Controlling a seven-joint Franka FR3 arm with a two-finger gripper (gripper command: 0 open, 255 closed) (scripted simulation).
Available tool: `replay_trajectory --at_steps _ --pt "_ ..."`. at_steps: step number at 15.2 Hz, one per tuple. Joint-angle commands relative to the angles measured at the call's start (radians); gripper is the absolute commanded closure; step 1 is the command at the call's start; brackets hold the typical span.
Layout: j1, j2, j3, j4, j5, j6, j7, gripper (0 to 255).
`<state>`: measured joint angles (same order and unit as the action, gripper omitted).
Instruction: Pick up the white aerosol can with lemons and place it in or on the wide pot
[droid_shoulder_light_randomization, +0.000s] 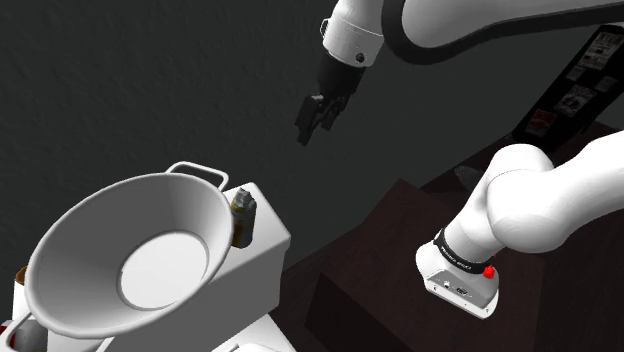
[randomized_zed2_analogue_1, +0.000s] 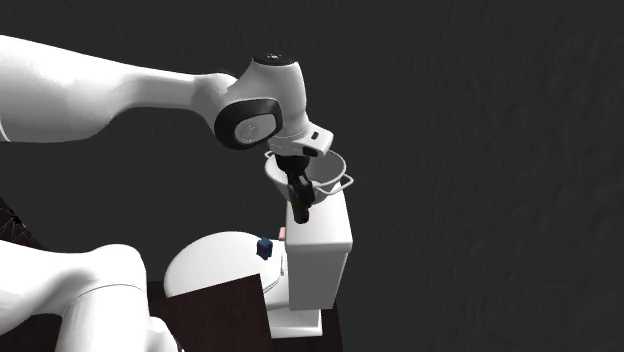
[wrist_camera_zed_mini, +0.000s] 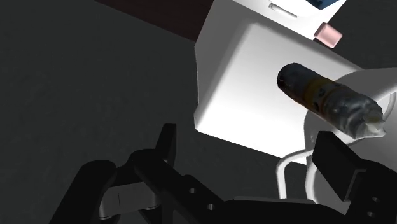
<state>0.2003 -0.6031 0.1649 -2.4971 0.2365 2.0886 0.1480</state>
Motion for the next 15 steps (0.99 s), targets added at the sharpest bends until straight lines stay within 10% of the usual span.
replay_trajectory --at_steps 1,15 --pt "0.021 0.042 0.03 -0.001 0.028 0.057 0.021 0" --pt "0.102 0.356 0.193 0.084 0.104 0.373 0.131 0"
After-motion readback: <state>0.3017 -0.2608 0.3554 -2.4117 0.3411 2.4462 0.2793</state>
